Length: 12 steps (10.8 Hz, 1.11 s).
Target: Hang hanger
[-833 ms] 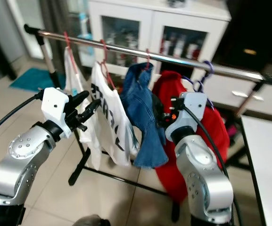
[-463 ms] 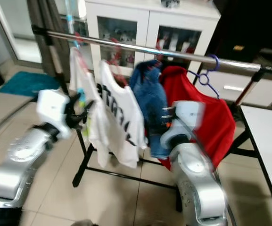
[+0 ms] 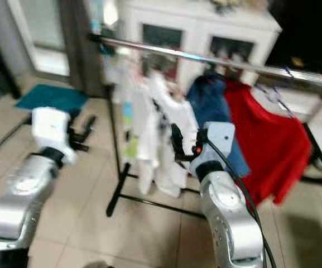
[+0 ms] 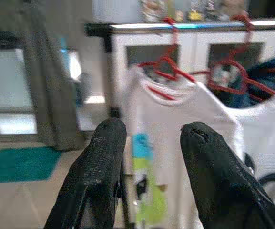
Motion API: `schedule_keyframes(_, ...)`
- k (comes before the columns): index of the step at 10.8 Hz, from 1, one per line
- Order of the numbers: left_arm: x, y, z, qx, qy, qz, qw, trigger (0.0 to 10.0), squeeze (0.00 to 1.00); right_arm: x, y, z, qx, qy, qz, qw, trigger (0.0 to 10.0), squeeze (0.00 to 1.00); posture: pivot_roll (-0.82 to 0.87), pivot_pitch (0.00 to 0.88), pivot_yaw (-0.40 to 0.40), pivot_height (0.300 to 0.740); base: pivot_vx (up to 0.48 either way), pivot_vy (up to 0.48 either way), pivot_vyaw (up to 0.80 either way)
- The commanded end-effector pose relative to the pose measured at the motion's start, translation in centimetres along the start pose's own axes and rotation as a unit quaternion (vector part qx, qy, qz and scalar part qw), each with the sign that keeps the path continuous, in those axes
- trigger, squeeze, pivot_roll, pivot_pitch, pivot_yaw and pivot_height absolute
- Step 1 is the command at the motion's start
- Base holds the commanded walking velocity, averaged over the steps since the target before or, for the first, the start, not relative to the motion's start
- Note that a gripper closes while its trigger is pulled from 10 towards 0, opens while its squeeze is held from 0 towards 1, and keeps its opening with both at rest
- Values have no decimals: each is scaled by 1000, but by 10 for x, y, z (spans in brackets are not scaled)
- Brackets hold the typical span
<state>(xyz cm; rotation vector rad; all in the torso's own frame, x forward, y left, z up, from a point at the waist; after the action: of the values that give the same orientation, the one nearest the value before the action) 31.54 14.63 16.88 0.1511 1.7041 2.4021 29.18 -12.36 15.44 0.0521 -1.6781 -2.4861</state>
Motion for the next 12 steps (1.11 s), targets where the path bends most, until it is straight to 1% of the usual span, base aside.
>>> schedule_keyframes(1,-3,3,-7,-1,-12,-7,1000,10000,0,-4,0,-7,8,-10,-1,1000,10000,1000,57,4,-28,740,240,0,800)
schedule_keyframes(3,-4,8,-11,-4,-21,-16,1000,10000,0,-11,2,-3,13,0,-5,1000,10000,1000,62,5,-33,740,296,0,800)
schedule_keyframes(5,-4,8,-11,-6,-24,-15,1000,10000,0,-14,4,-4,17,-7,-13,1000,10000,1000,66,5,-37,740,339,0,0)
schedule_keyframes(6,-3,5,-15,-10,-39,-8,999,10000,0,-15,5,-5,21,-11,-15,1000,10000,1000,68,9,-38,740,337,0,0)
schedule_keyframes(9,-3,7,-18,-4,-48,-13,999,10000,0,-16,4,-4,20,-12,-14,1000,10000,1000,67,12,-36,740,381,0,0)
schedule_keyframes(12,-4,9,-20,-1,-59,-19,998,10000,0,-16,6,-8,18,-24,-20,999,10000,1000,65,15,-33,740,401,0,0)
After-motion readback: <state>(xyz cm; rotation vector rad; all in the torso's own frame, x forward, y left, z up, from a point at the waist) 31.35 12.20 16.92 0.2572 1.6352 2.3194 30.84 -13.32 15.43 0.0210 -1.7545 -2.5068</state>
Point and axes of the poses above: a point about 5 cm out from each wrist's last joint towards the gripper, its own x axis pointing back from the gripper into the wrist, its own y axis along the axis of the wrist's last joint, z = x × y, the point moved 4 cm from there along -x, pointing out of the wrist towards the gripper, and after that the axes turned 13 degrees about -x, right-handed, at the moved point
